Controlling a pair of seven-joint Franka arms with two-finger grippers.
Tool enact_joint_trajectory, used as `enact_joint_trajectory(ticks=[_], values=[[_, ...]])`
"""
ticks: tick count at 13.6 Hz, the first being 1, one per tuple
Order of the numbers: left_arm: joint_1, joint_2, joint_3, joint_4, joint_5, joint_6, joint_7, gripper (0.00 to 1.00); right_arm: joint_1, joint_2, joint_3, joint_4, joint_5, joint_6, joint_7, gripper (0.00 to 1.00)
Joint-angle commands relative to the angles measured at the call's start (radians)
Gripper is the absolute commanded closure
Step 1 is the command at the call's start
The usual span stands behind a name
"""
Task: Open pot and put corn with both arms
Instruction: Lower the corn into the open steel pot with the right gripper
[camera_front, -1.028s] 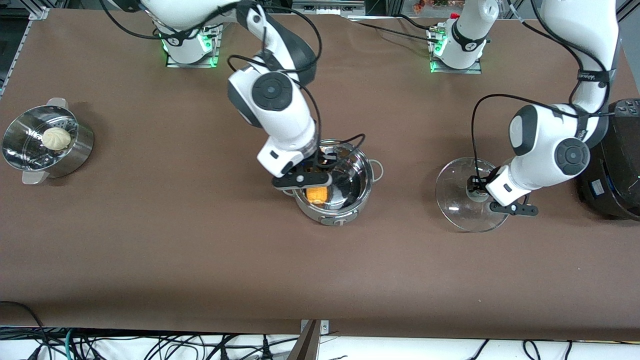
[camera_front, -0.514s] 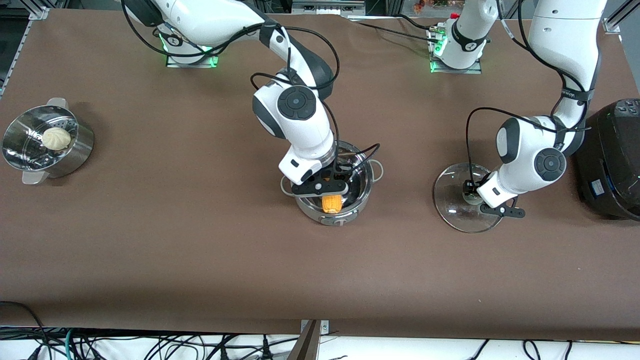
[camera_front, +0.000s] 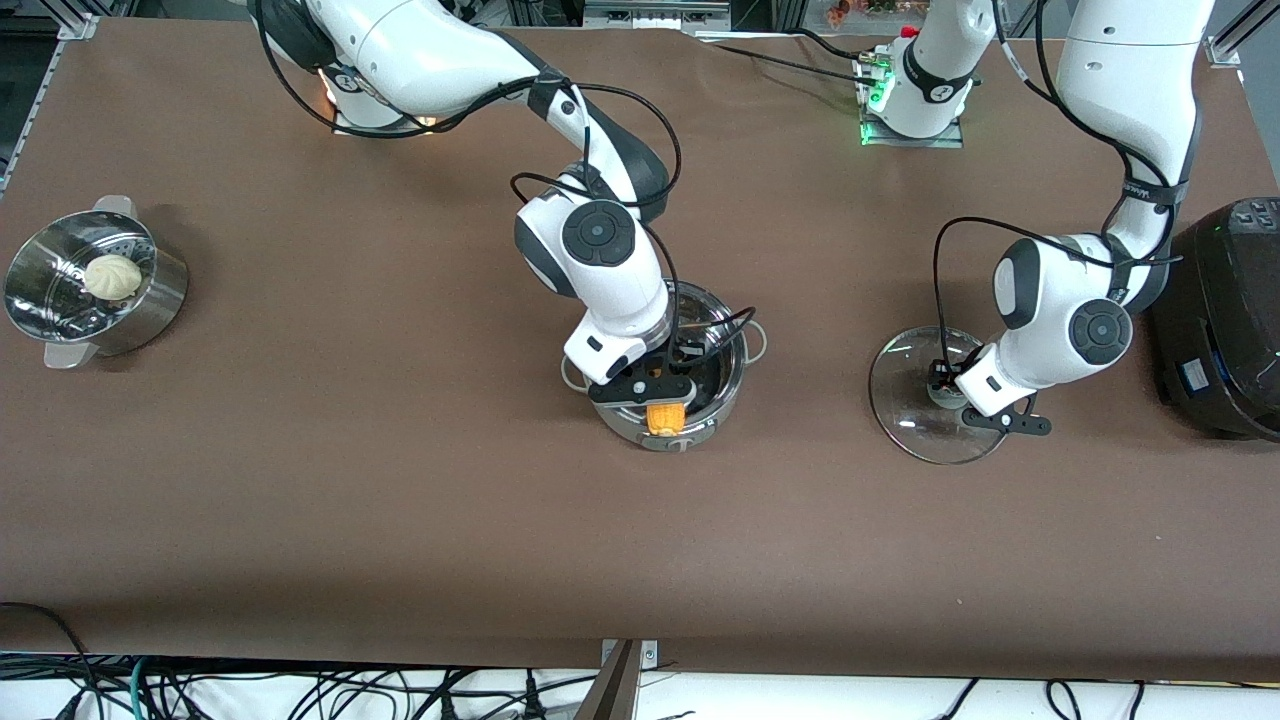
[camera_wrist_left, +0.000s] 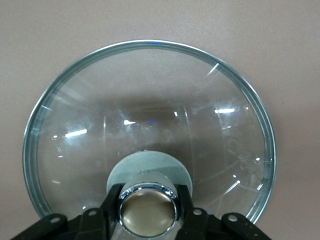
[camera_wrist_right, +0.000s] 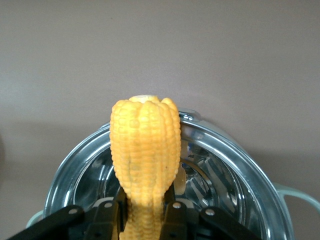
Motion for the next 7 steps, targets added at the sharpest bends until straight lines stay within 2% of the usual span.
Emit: enact_joint_trajectory(ticks=[1, 2, 3, 5, 7], values=[[0.001, -0.026, 0.015, -0.019, 0.012, -0.012, 0.021, 0.45, 0.005, 0.032, 0.0, 0.037, -0.013, 0.008, 0.014, 0.4], [-0.001, -0.03, 0.02, -0.02, 0.012, -0.013, 0.02, 0.28, 0.002, 0.029, 0.0, 0.028, -0.012, 0.006, 0.016, 0.01], [-0.001, -0.044, 0.021, -0.032, 0.012, -0.013, 0.018, 0.01, 0.005, 0.028, 0.0, 0.025, -0.014, 0.008, 0.016, 0.0], [-0.001, -0.076, 0.021, -0.062, 0.012, -0.012, 0.003, 0.0, 0.006, 0.028, -0.002, 0.025, -0.017, 0.008, 0.016, 0.0], [-0.001, -0.171, 0.021, -0.136, 0.013, -0.013, 0.003, 0.0, 0.008, 0.025, -0.002, 0.025, -0.017, 0.006, 0.016, 0.0]])
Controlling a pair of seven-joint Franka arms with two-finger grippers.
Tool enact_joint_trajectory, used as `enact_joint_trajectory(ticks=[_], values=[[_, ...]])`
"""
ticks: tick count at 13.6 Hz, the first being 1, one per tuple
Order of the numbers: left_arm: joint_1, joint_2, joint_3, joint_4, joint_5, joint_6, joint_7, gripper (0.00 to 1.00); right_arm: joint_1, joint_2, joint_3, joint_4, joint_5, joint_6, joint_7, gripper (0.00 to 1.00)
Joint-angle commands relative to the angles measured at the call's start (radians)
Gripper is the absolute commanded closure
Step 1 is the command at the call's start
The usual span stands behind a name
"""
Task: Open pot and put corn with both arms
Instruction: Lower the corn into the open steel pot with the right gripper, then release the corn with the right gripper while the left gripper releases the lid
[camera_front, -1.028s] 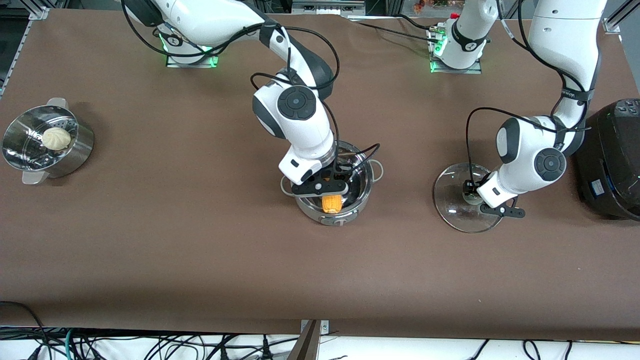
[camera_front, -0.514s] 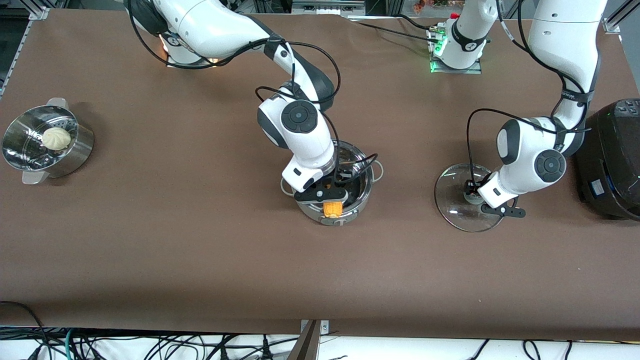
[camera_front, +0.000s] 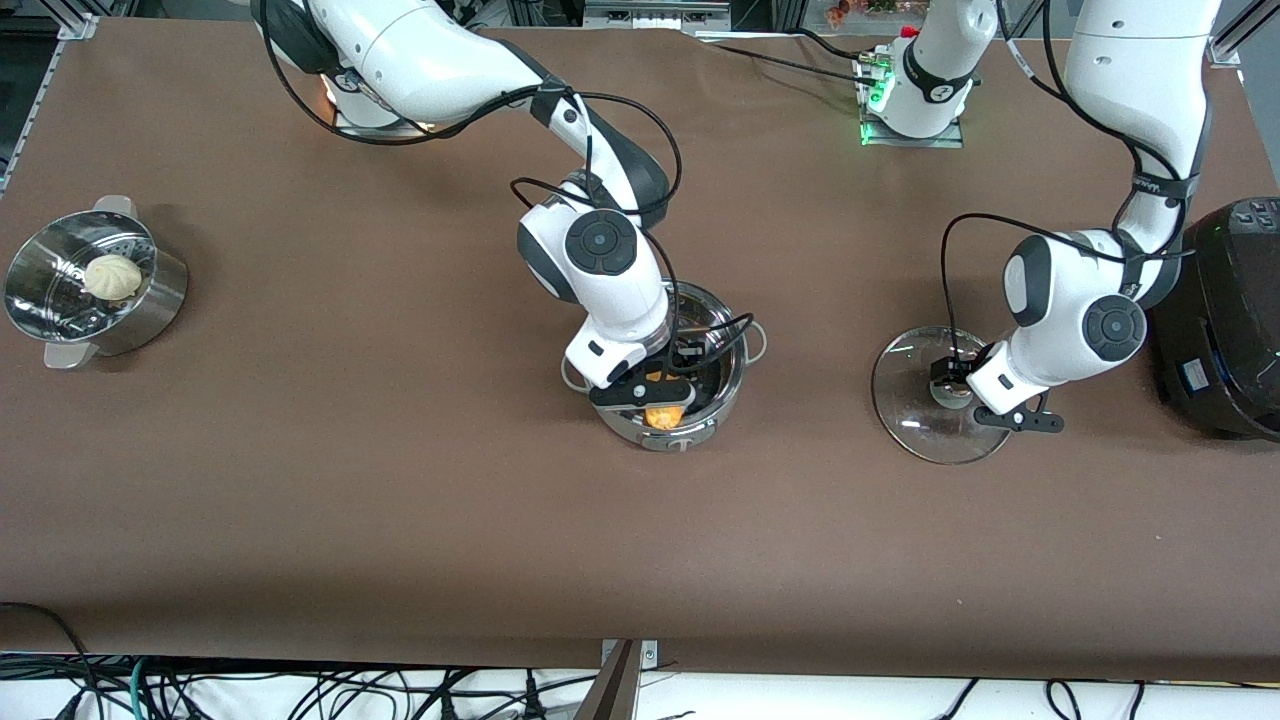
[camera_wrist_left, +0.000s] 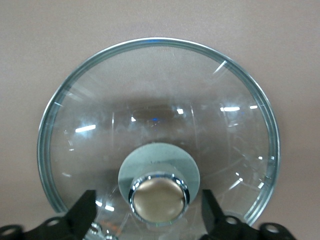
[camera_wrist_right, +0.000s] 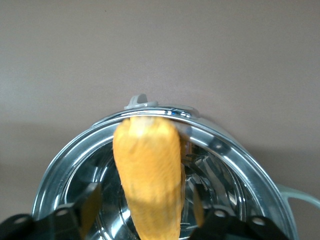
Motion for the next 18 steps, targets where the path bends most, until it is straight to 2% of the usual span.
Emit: enact_joint_trajectory(ticks=[1, 5, 8, 10, 13, 16, 18], values=[[-0.001, -0.187, 0.003, -0.156, 0.013, -0.006, 0.003, 0.0, 0.008, 0.012, 0.001, 0.025, -0.017, 0.001, 0.015, 0.0], [0.001, -0.364, 0.004, -0.171, 0.013, -0.021, 0.003, 0.0, -0.003, 0.001, -0.001, 0.025, -0.02, -0.016, 0.005, 0.0], [0.019, -0.482, 0.03, -0.119, 0.091, -0.156, 0.006, 0.0, -0.09, -0.054, -0.005, 0.025, -0.013, -0.07, -0.079, 0.0], [0.019, -0.493, 0.06, 0.013, 0.106, -0.33, 0.011, 0.0, -0.145, -0.12, -0.007, 0.025, -0.005, -0.187, -0.196, 0.0], [0.034, -0.49, 0.057, 0.229, 0.131, -0.607, 0.011, 0.0, -0.271, -0.227, -0.007, 0.025, 0.041, -0.384, -0.377, 0.0], [0.036, -0.492, 0.044, 0.324, 0.155, -0.751, -0.006, 0.0, -0.409, -0.308, -0.01, 0.025, 0.084, -0.54, -0.511, 0.0], [0.039, -0.499, 0.055, 0.377, 0.153, -0.81, -0.027, 0.0, -0.524, -0.327, -0.01, 0.025, 0.118, -0.643, -0.567, 0.0]])
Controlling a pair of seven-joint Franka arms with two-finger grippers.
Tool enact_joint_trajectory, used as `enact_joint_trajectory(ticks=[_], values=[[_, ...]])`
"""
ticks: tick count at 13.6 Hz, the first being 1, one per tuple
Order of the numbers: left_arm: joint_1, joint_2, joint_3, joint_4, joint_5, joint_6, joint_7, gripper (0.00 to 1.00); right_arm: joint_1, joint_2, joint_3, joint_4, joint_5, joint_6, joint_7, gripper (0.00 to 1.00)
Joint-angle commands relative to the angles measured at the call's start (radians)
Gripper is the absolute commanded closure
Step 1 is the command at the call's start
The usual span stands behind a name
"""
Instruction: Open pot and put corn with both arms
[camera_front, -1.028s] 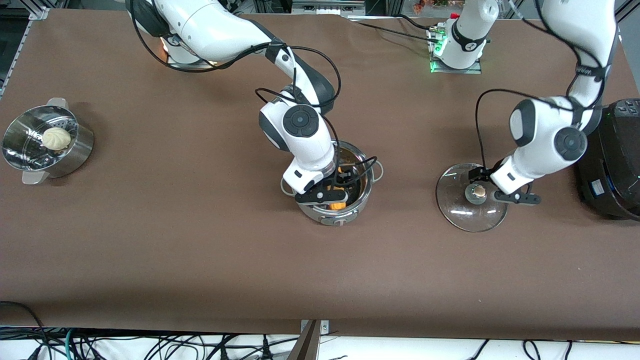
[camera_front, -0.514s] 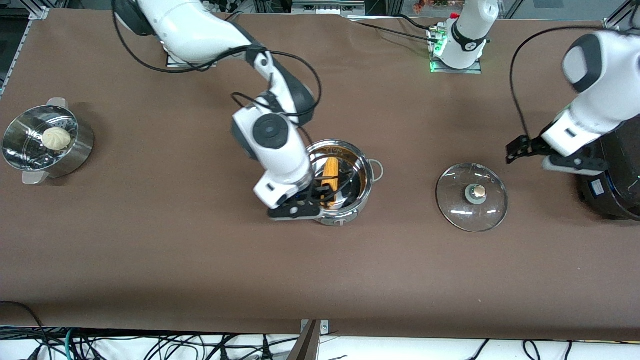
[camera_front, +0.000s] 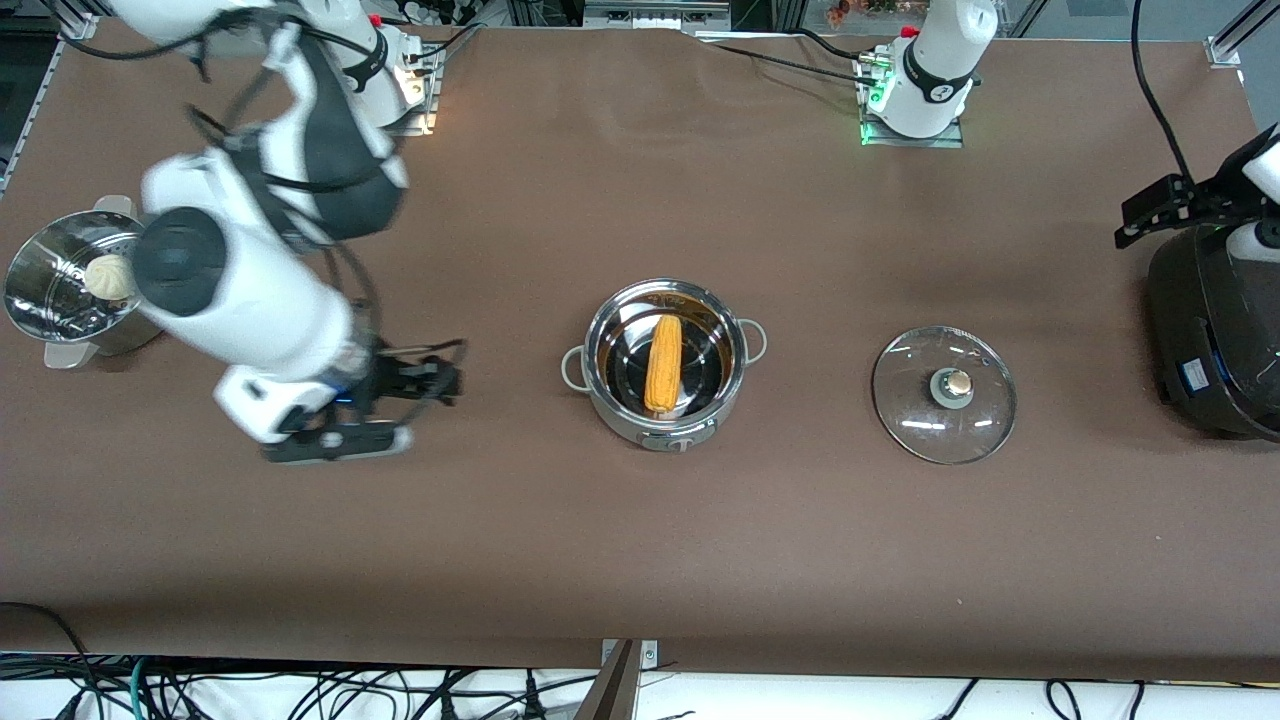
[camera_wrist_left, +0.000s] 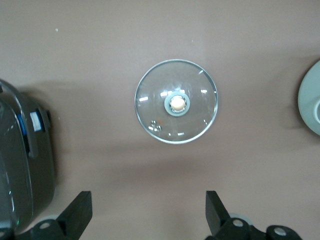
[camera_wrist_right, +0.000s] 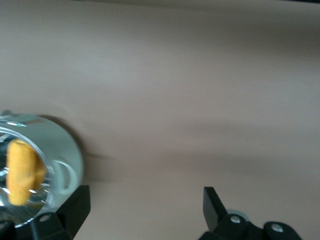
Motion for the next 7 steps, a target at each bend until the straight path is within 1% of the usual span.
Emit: enact_joint_trajectory(ticks=[1, 2, 3, 4, 5, 6, 7], values=[[0.015, 0.021, -0.008, 0.086, 0.026, -0.073, -0.017, 0.0, -0.165, -0.04, 0.021, -0.03, 0.098, -0.136, -0.098, 0.0], [0.015, 0.021, -0.006, 0.087, 0.022, -0.075, -0.018, 0.0, -0.204, -0.046, 0.018, -0.031, 0.129, -0.185, -0.147, 0.0], [0.015, 0.021, -0.005, 0.087, 0.02, -0.076, -0.02, 0.0, -0.225, -0.061, 0.013, -0.043, 0.134, -0.207, -0.196, 0.0], [0.017, 0.022, -0.003, 0.087, 0.019, -0.078, -0.02, 0.0, -0.238, -0.095, 0.007, -0.089, 0.127, -0.206, -0.215, 0.0], [0.015, 0.024, -0.002, 0.089, 0.017, -0.078, -0.018, 0.0, -0.241, -0.159, 0.006, -0.166, 0.117, -0.192, -0.212, 0.0], [0.014, 0.024, -0.006, 0.089, 0.017, -0.078, -0.02, 0.0, -0.244, -0.219, 0.004, -0.259, 0.088, -0.139, -0.214, 0.0], [0.012, 0.024, -0.009, 0.089, 0.017, -0.078, -0.021, 0.0, -0.251, -0.285, 0.006, -0.351, 0.078, -0.047, -0.229, 0.0]])
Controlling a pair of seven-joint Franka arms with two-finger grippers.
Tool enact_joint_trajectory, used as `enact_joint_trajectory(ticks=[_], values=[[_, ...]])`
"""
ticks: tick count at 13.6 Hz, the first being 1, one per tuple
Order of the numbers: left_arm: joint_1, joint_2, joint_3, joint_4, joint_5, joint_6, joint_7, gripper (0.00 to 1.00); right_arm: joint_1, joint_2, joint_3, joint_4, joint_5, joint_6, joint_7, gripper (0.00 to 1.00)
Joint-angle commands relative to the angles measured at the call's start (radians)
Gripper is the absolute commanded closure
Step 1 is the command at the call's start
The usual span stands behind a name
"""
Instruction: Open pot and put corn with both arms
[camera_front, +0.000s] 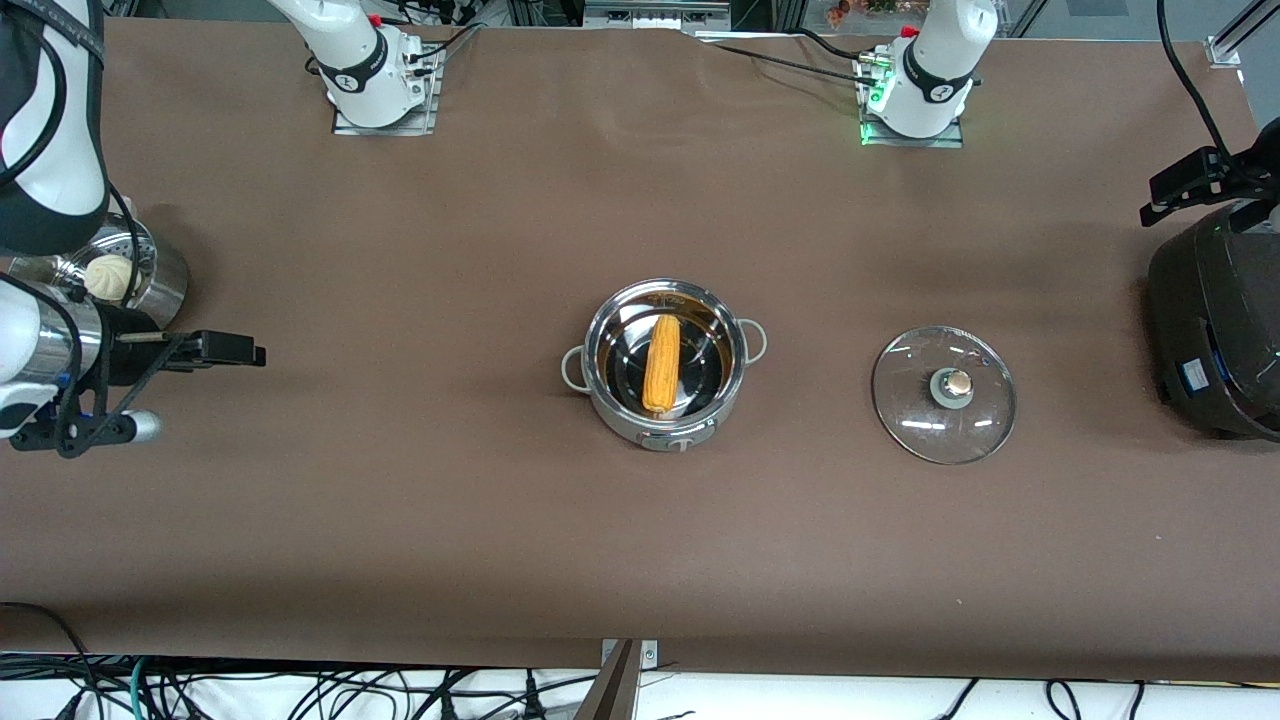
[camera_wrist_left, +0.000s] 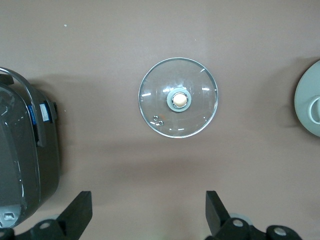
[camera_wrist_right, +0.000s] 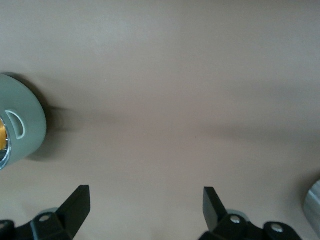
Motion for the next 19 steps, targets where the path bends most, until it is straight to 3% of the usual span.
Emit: enact_joint_trajectory(ticks=[1, 4, 7, 10, 13, 19], values=[[0.002, 0.019, -0.012, 0.038, 0.015, -0.027, -0.012, 0.0, -0.017, -0.243, 0.005, -0.338, -0.025, 0.191, -0.016, 0.0], [0.002, 0.019, -0.023, 0.038, 0.017, -0.027, -0.064, 0.0, -0.022, -0.395, 0.005, -0.542, -0.049, 0.336, 0.071, 0.0], [0.002, 0.02, -0.022, 0.038, 0.017, -0.027, -0.067, 0.0, -0.076, -0.521, 0.006, -0.61, -0.045, 0.275, 0.099, 0.0], [0.003, 0.02, -0.02, 0.038, 0.017, -0.027, -0.066, 0.0, -0.079, -0.513, 0.003, -0.609, -0.063, 0.232, 0.102, 0.0], [0.002, 0.023, -0.022, 0.039, 0.017, -0.025, -0.066, 0.0, -0.043, -0.49, 0.005, -0.603, -0.141, 0.256, 0.09, 0.0], [0.002, 0.025, -0.022, 0.039, 0.017, -0.024, -0.066, 0.0, -0.051, -0.446, 0.003, -0.578, -0.134, 0.264, -0.025, 0.0]])
